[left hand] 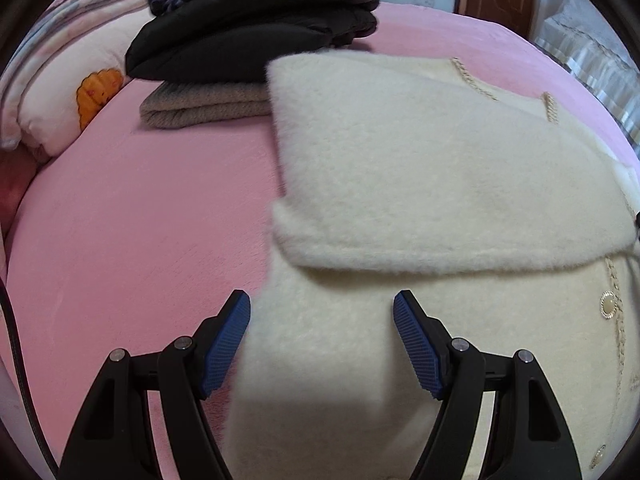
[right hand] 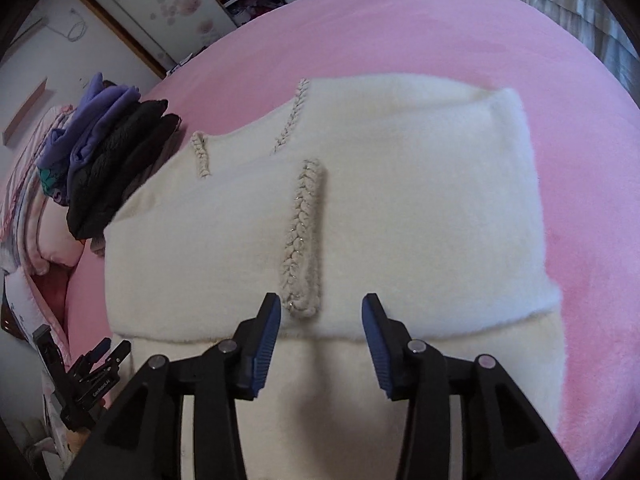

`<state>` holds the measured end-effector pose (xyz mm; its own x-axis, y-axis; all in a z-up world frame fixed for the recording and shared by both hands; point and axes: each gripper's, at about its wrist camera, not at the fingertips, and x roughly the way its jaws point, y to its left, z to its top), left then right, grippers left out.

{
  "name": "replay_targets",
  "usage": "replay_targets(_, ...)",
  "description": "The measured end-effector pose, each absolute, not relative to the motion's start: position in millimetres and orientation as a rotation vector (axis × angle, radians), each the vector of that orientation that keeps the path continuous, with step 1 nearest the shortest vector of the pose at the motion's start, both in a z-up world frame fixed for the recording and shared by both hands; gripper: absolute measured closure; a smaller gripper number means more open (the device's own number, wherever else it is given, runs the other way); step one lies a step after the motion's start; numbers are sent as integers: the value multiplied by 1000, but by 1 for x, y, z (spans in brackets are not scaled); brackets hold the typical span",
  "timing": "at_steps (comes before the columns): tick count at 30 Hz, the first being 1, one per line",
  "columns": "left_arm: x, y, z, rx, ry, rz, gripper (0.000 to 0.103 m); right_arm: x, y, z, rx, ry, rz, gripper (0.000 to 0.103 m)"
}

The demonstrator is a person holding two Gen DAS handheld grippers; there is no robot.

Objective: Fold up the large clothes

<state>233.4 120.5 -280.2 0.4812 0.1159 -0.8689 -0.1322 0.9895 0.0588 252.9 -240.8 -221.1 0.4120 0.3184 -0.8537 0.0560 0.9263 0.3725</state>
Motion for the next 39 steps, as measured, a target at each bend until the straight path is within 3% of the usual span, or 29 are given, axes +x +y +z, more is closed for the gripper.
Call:
replay_targets(4, 239, 143, -286, -171, 1073, 152, 31, 273, -228, -238, 356, 1160, 192, 61)
replay_targets(5, 240, 148, -288, -207, 1074, 157, 32, 275, -224, -238, 342, 1162, 199, 71)
replay_targets(6, 241, 154, -289, -246, 1071, 172, 38, 275, -220, -237, 320, 1167, 203, 83)
replay_targets(8, 243, 164, -292, -301, 1060, 212, 55, 266, -217, -227, 277, 1128, 191, 87)
replay_targets(10, 243, 177, -293, -381, 1046, 236, 73, 254, -220, -213, 286, 1082, 199, 88)
replay_targets(14, 235, 199, -298, -543, 1011, 234, 80, 225, -225, -203, 306, 1036, 187, 89)
replay_targets(19, 224, 203, -296, -569, 978, 239, 89, 211, -227, -236, 292, 1112, 126, 89)
replay_targets(24, 220, 195, -290, -504, 958, 245, 90, 196, -231, -222, 264, 1023, 79, 90)
replay_targets(27, 229, 189, -297, -452, 1033, 242, 90, 199, -229, -233, 227, 1059, 58, 90)
replay_targets(30, 232, 190, -288, -445, 1075, 225, 84, 203, -232, -237, 246, 1100, 69, 88)
replay_targets(34, 225, 190, -263, -367, 1067, 240, 70, 204, -241, -219, 238, 1072, 53, 60)
replay_targets(37, 226, 187, -238, -297, 989, 248, 66, 210, -251, -208, 252, 1044, 70, 58)
replay_targets(39, 237, 187, -228, -290, 944, 227, 55, 220, -256, -206, 268, 1044, 89, 57)
